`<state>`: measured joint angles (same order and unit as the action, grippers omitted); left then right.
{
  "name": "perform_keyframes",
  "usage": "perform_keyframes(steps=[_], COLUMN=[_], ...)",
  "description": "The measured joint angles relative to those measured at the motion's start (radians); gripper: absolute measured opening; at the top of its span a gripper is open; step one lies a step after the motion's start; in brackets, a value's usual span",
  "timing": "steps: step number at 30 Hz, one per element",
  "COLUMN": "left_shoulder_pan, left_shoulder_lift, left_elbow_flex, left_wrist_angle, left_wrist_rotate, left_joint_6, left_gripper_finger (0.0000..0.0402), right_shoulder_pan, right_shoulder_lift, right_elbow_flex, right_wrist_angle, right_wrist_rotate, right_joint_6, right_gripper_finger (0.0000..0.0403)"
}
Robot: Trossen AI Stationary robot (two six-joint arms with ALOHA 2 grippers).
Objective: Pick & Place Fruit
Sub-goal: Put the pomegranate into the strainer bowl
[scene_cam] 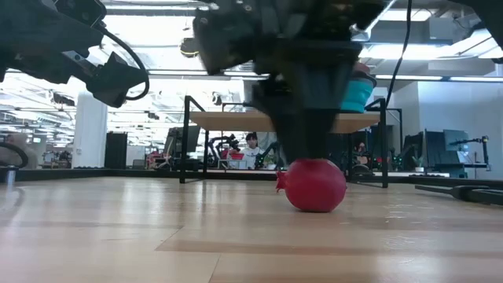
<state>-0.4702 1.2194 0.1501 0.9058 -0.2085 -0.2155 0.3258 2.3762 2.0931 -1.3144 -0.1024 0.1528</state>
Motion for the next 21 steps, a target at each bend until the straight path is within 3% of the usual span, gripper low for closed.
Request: perform_keyframes(steps=[16,21], left_shoulder_pan=[0.0,0.0], left_shoulder_lift=[0.0,0.0], left_elbow_flex=[0.0,0.0], left_wrist_angle=[-0.005,-0.007], left_wrist_rotate=[0.0,0.0], left_joint_6=[0.001,0.001], left_gripper_finger=[0.0296,0.0296], right_shoulder_pan=[0.03,0.027], right_shoulder_lift=[-0.001,0.0], right_elbow_flex=[-0.069,-0.079], right_wrist_angle=[0.079,0.102], right_wrist_rotate=[0.06,0.06], right_joint_6=[0.142,0.196], right_gripper_finger=[0.027,0.0247])
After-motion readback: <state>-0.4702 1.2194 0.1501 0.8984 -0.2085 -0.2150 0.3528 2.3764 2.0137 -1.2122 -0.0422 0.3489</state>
